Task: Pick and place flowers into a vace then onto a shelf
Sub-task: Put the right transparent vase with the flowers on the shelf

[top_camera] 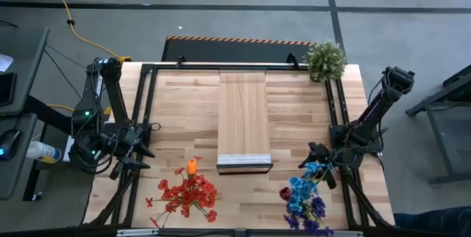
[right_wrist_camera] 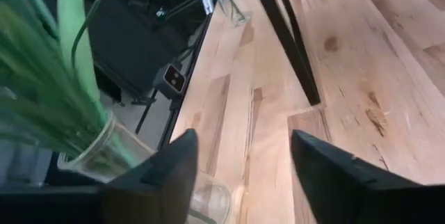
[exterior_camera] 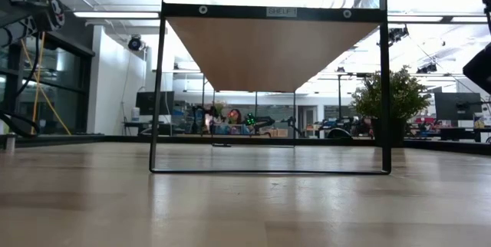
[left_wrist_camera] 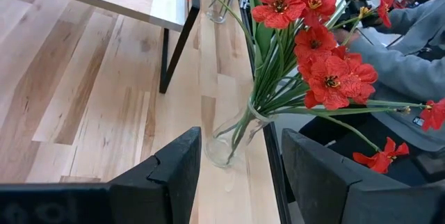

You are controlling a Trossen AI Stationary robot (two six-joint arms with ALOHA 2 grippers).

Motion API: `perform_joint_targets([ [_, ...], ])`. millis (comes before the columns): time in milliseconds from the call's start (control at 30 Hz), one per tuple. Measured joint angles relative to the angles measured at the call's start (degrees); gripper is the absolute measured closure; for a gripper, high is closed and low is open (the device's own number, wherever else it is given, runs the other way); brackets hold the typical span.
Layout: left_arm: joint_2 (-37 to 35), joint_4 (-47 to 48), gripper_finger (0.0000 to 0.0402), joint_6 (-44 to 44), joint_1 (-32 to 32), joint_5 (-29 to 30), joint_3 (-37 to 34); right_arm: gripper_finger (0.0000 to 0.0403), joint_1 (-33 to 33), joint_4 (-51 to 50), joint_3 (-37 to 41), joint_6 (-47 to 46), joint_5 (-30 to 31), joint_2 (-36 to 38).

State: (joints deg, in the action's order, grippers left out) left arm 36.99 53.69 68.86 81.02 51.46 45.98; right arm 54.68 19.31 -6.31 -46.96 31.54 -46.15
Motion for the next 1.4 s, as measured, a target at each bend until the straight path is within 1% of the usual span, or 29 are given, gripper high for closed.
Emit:
perform_joint_targets([
  [67,0.00,0.00,0.0169,0.02,0.00,0.00,0.00,0.0168,0.00,0.05,0.00,1.77,-0.37,0.00],
  [200,0.00,0.00,0.0169,0.00,-0.01,0.00,0.00,0.0120,0.00,0.57,0.00,1.14,-0.64,0.00],
  [300,0.00,0.00,0.0169,0.02,-0.01,0.00,0.00,0.0094,0.00,0.68,0.00,3.11,-1.78,0.00],
  [367,0.00,0.00,0.0169,0.02,-0.01,0.00,0.00,0.0084,0.00,0.69,0.00,4.57,-1.46,0.00],
  [433,0.00,0.00,0.0169,0.01,0.00,0.00,0.00,0.0080,0.00,0.70,0.00,4.82,-1.63,0.00],
  [567,-0.02,0.00,0.0169,0.01,-0.01,0.00,0.00,0.0081,-0.02,1.13,0.00,1.19,-3.43,0.00],
  [733,-0.02,0.00,0.0169,0.01,0.00,0.00,0.00,0.0079,0.00,0.87,0.00,0.41,-4.61,0.00],
  [833,-0.02,0.00,0.0169,0.01,0.00,0.00,0.00,0.0079,0.00,0.44,0.00,-2.16,-5.29,0.00],
  [1000,-0.02,0.00,0.0169,0.02,-0.01,0.00,0.00,0.0079,0.00,-0.15,0.00,-2.62,-5.35,0.00],
  [1200,-0.02,0.00,0.0169,0.02,0.01,0.00,0.00,0.0079,0.00,-0.57,0.00,-8.01,-4.87,-0.67],
  [1400,-0.02,0.00,0.0169,0.01,-0.01,0.00,0.00,0.0079,0.00,-0.66,0.00,-5.53,-5.56,-3.75],
])
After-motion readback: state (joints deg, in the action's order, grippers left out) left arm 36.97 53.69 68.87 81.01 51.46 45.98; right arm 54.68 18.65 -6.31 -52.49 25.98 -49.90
